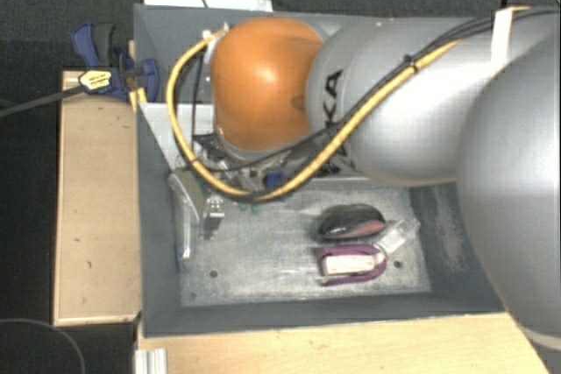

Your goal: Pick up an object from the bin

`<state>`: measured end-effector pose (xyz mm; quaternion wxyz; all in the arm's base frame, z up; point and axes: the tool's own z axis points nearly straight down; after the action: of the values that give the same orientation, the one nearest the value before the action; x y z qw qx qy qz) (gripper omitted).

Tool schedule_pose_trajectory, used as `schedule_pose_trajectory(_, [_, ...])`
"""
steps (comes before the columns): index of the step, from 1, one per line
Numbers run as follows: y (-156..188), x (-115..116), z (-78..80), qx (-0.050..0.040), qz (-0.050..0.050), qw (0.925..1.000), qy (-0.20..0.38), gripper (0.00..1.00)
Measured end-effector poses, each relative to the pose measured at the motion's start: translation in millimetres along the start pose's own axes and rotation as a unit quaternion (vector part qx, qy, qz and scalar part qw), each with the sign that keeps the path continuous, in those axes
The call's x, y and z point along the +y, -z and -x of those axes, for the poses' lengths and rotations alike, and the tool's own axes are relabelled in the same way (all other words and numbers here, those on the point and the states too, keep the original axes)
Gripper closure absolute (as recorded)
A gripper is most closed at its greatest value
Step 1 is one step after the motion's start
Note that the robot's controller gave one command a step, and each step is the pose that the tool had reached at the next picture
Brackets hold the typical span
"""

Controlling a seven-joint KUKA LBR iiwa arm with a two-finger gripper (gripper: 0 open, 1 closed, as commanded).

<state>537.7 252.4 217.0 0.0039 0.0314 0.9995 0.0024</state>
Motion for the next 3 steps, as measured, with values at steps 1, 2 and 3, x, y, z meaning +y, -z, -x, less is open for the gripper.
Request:
schedule_pose_trajectory(1, [-121, -64, 43.2, 0.0056, -0.004, 0.9956, 0.093, 0.0])
schedule_pose_trajectory(2, [-113, -110, 52.4, 0.0045, -0.003, 0.9852, 0.171, 0.0])
schedule_pose_trajectory(3, [-109, -159, 60.3, 0.006, -0.002, 0.9756, 0.219, 0.0])
